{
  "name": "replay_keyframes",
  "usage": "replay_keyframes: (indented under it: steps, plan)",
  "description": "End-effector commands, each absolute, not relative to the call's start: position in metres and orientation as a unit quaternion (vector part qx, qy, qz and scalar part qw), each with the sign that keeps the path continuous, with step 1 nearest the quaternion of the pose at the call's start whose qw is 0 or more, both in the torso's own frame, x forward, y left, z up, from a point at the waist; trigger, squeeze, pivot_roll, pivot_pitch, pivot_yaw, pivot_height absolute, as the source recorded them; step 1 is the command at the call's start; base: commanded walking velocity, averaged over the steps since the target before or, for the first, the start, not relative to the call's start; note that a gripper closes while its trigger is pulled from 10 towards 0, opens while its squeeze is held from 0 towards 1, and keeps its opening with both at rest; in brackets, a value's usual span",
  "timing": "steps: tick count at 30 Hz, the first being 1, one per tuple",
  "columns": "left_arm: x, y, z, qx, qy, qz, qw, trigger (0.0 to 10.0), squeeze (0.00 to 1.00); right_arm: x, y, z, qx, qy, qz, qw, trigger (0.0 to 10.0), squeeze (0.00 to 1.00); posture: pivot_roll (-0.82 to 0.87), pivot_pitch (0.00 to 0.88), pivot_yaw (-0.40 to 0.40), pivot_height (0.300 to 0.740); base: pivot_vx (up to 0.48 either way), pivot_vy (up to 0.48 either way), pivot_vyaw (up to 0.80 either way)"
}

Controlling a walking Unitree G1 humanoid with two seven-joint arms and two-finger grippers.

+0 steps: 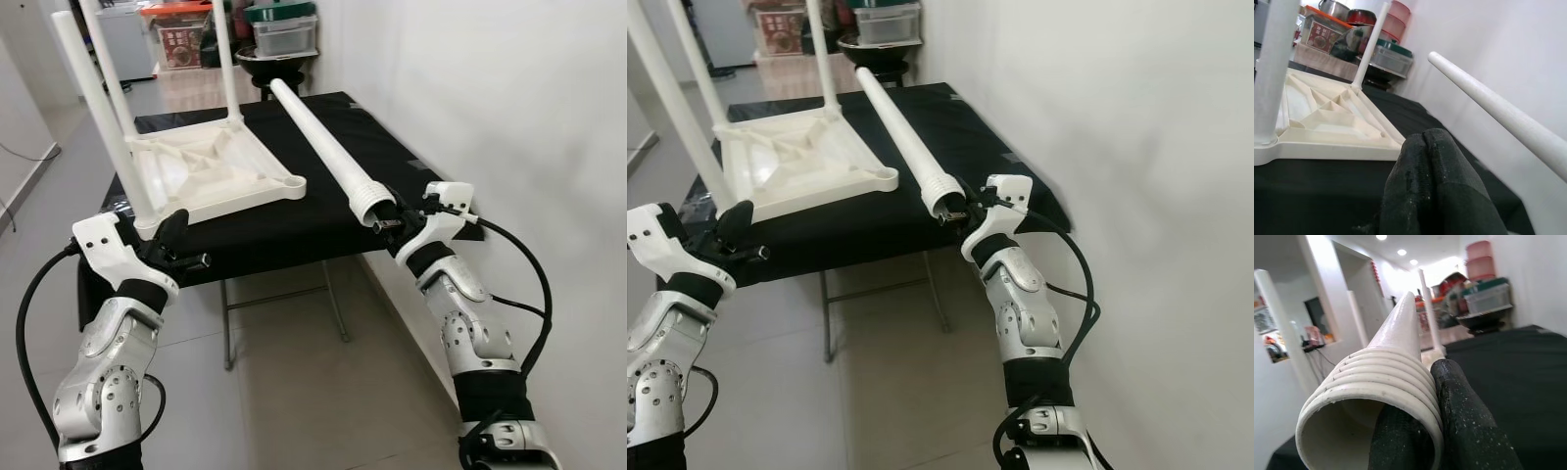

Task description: Building children table

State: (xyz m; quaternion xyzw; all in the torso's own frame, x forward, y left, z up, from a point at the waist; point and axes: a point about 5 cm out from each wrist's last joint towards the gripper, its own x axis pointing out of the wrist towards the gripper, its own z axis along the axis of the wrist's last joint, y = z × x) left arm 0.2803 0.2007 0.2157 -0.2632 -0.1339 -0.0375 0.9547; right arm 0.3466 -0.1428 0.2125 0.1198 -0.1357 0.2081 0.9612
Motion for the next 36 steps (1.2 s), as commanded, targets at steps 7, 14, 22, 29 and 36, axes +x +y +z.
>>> replay_keyframes:
  steps: [7, 14, 22, 29, 36]
  plan:
    - [0.282, 0.207, 0.231, -0.349, -0.147, -0.084, 0.922, 10.0, 1.0, 0.333, -0.151, 0.222, 0.093, -0.203, 0.279, 0.934, 10.0, 0.0, -0.08, 0.0, 0.043, 0.74, 0.0, 0.0, 0.0]
    - [0.279, 0.212, 0.241, -0.42, -0.161, -0.119, 0.885, 10.0, 1.0, 0.324, -0.155, 0.227, 0.062, -0.23, 0.32, 0.917, 10.0, 0.0, -0.08, 0.005, 0.05, 0.74, 0.0, 0.0, 0.0]
    - [0.273, 0.214, 0.249, -0.489, -0.162, -0.176, 0.839, 10.0, 1.0, 0.32, -0.16, 0.232, 0.027, -0.255, 0.356, 0.899, 10.0, 0.0, -0.08, 0.007, 0.054, 0.74, 0.0, 0.0, 0.0]
    - [0.261, 0.21, 0.258, -0.504, -0.175, -0.247, 0.809, 10.0, 1.0, 0.309, -0.16, 0.238, 0.003, -0.264, 0.43, 0.863, 10.0, 0.0, -0.07, 0.007, 0.055, 0.74, 0.0, 0.0, 0.0]
    - [0.26, 0.21, 0.258, -0.521, -0.169, -0.256, 0.797, 10.0, 1.0, 0.299, -0.146, 0.241, 0.002, -0.267, 0.497, 0.826, 10.0, 0.0, -0.07, 0.006, 0.057, 0.74, 0.0, 0.0, 0.0]
